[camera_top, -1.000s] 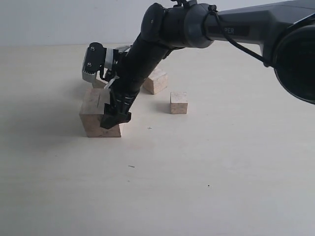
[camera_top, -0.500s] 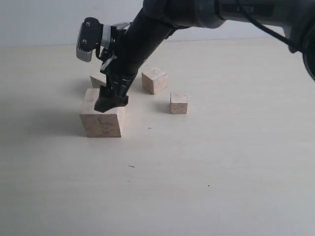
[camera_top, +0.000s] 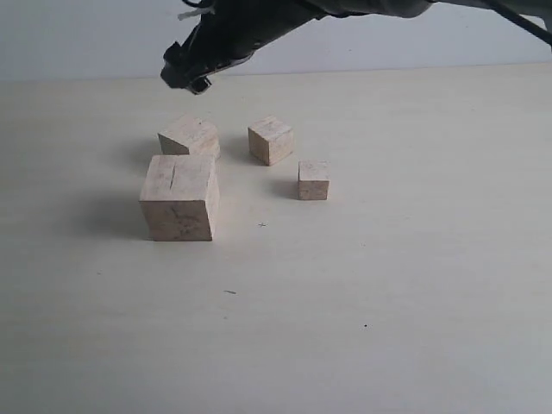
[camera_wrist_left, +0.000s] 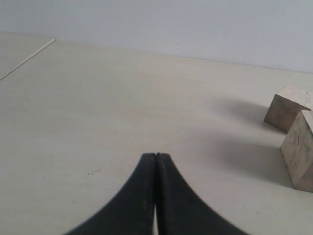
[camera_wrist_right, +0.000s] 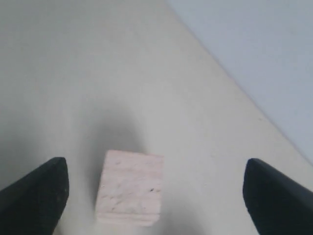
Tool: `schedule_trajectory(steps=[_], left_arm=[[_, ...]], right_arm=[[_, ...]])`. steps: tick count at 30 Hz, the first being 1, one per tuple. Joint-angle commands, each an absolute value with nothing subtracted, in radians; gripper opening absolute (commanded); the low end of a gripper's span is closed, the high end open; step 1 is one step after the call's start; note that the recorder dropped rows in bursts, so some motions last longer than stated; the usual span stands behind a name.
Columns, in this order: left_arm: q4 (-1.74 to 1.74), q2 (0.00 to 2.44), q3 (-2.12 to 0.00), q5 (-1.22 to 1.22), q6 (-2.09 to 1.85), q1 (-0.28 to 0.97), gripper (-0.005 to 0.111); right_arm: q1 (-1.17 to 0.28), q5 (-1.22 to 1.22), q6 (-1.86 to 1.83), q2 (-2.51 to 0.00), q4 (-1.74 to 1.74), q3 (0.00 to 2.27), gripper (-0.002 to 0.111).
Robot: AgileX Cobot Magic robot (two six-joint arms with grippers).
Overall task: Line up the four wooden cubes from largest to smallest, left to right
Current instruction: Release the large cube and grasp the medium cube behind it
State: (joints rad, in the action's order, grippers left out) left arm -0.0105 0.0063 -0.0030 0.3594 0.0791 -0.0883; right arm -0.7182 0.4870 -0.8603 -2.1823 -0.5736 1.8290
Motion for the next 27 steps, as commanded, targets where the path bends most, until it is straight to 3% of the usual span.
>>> schedule_trajectory(steps=[1, 9, 27], left_arm=[[0.000, 0.000, 0.000, 0.354, 0.083, -0.092, 0.000], [0.000, 0.000, 0.000, 0.354, 0.083, -0.092, 0.000], [0.000, 0.000, 0.000, 0.354, 0.083, -0.092, 0.000]], right_arm=[[-0.707, 0.399, -0.783, -2.244, -0.628, 1.853, 0.086], [-0.710, 0.623, -0.783, -2.443, -0.698, 2.158, 0.086], [-0.710, 0.648, -0.781, -2.527, -0.642, 2.171, 0.086]])
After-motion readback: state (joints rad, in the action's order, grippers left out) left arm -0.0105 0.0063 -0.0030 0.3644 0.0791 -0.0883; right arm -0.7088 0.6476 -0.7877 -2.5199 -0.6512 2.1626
